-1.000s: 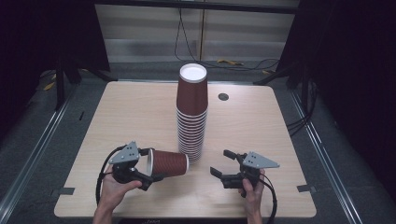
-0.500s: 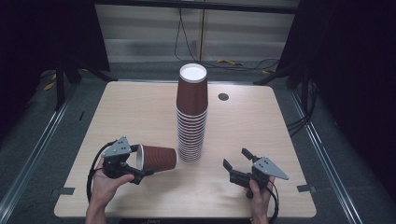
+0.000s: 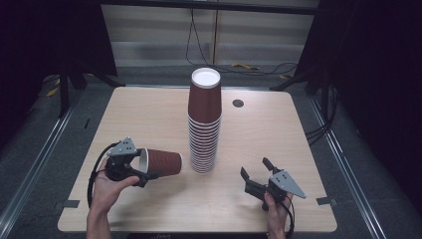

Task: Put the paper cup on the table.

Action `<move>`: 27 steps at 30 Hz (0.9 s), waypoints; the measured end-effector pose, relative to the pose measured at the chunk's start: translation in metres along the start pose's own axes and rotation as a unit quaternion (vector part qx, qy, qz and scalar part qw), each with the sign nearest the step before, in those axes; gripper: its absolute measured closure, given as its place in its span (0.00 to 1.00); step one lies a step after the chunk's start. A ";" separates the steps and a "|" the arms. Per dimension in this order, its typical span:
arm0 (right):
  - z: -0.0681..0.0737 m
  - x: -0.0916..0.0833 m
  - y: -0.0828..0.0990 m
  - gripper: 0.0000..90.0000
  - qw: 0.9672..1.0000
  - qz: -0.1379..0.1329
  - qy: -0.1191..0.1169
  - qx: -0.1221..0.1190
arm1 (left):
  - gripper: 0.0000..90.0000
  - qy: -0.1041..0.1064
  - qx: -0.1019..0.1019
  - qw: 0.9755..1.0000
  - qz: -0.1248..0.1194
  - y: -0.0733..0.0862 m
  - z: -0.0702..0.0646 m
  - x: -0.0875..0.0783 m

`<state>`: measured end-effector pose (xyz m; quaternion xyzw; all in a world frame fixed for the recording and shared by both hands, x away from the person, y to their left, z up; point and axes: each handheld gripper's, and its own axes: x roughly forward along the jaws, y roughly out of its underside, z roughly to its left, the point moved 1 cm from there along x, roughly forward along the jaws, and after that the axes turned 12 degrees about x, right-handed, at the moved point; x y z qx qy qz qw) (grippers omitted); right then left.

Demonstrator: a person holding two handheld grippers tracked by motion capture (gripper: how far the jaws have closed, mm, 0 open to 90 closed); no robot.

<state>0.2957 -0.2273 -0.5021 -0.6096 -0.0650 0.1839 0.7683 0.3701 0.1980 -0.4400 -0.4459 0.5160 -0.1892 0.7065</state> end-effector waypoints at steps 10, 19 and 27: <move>0.004 -0.006 0.003 0.15 0.999 -0.034 -0.004 -0.025 | 0.05 -0.017 -0.018 0.999 0.033 -0.003 0.017 -0.001; 0.004 -0.008 0.004 0.15 0.999 -0.043 -0.005 -0.023 | 0.05 -0.019 -0.011 0.997 0.072 -0.012 0.033 0.000; 0.004 -0.009 0.004 0.15 0.999 -0.048 -0.004 -0.025 | 0.04 -0.025 -0.019 0.993 0.115 -0.016 0.048 0.006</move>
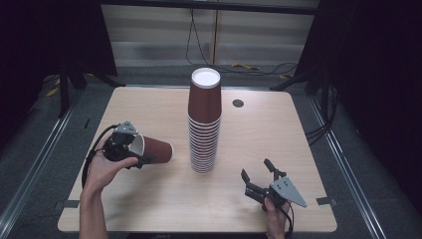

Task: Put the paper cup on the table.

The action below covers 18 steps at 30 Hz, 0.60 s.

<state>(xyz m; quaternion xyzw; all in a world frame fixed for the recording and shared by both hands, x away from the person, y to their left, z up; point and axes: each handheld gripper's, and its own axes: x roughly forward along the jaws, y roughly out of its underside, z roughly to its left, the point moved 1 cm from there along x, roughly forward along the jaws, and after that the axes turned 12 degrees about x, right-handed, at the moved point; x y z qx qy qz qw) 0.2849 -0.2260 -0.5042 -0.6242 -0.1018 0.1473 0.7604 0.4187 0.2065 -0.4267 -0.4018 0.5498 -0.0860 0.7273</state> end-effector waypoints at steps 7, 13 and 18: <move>0.000 0.000 0.000 0.15 1.000 -0.001 -0.001 -0.001 | 0.04 0.000 0.005 0.999 0.045 -0.006 0.008 0.007; 0.000 0.000 0.000 0.15 1.000 -0.002 -0.003 0.002 | 0.03 0.001 0.015 0.996 0.083 -0.016 0.015 0.008; 0.000 0.000 0.000 0.15 1.000 -0.001 -0.003 0.001 | 0.03 -0.005 0.033 0.990 0.139 -0.020 0.015 0.018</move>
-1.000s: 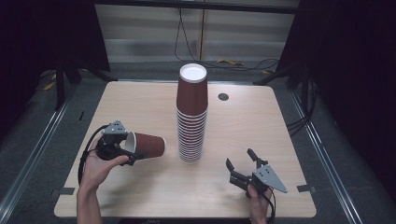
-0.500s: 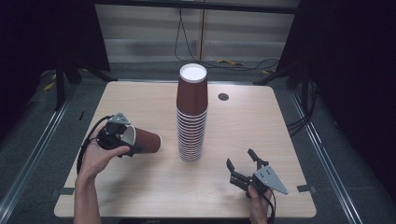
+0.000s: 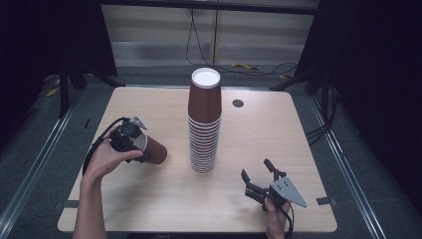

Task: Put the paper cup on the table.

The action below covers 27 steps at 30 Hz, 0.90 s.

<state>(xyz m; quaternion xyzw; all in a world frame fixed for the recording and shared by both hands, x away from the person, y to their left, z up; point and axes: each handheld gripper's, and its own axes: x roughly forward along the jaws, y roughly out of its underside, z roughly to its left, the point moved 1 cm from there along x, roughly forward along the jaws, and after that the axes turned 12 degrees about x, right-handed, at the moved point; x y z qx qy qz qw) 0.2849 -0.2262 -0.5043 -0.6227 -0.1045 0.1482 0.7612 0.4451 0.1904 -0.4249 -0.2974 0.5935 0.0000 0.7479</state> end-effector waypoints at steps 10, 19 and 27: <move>0.000 0.000 0.000 0.15 1.000 0.000 -0.001 -0.001 | 0.02 -0.005 0.004 1.000 0.003 -0.008 0.002 0.001; 0.000 0.000 0.000 0.15 1.000 0.000 -0.001 0.001 | 0.02 -0.021 0.005 0.999 -0.029 -0.011 -0.001 0.010; 0.000 0.000 0.000 0.15 1.000 0.001 -0.003 0.002 | 0.07 -0.022 -0.006 0.997 -0.079 -0.013 -0.004 0.029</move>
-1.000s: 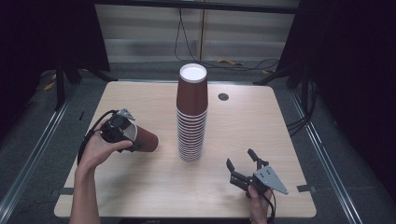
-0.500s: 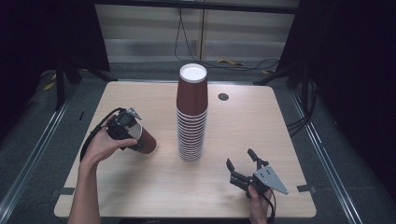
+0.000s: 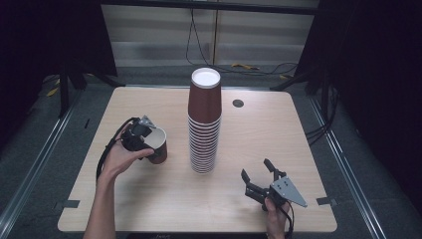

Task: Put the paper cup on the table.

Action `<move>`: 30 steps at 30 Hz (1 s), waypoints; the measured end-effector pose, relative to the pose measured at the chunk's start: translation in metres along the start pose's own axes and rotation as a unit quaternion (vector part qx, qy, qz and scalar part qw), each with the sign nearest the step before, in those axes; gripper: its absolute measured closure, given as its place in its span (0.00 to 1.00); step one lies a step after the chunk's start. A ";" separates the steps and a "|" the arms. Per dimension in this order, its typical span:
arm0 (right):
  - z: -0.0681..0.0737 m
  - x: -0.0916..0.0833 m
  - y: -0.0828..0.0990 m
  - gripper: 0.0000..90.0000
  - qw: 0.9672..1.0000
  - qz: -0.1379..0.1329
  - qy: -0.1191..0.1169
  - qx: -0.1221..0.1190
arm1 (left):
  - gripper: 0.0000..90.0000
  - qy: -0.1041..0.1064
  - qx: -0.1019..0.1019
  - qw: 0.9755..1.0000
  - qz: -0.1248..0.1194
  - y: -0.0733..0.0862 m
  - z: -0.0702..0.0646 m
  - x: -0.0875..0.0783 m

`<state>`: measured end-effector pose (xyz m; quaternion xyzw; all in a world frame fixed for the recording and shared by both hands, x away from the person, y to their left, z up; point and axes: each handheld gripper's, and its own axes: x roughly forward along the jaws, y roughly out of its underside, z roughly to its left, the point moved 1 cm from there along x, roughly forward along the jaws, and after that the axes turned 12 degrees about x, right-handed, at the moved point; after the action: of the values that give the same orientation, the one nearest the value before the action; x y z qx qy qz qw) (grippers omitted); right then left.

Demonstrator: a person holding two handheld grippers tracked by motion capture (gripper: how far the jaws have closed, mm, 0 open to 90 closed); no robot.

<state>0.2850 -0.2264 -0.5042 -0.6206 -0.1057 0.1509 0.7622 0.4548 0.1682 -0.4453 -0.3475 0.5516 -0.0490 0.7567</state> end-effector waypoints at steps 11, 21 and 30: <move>0.000 0.000 0.000 0.15 1.000 -0.001 -0.001 0.000 | 0.11 0.004 -0.021 0.998 -0.060 0.015 -0.003 0.008; 0.000 0.000 0.000 0.15 1.000 0.000 -0.001 0.000 | 0.16 -0.009 -0.032 0.995 -0.090 0.033 -0.010 0.019; 0.000 0.000 0.000 0.15 1.000 -0.001 -0.001 0.000 | 0.17 -0.009 -0.054 0.994 -0.099 0.052 -0.017 0.027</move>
<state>0.2850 -0.2267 -0.5043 -0.6204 -0.1075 0.1507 0.7621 0.4347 0.1873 -0.4993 -0.4412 0.5100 -0.0904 0.7329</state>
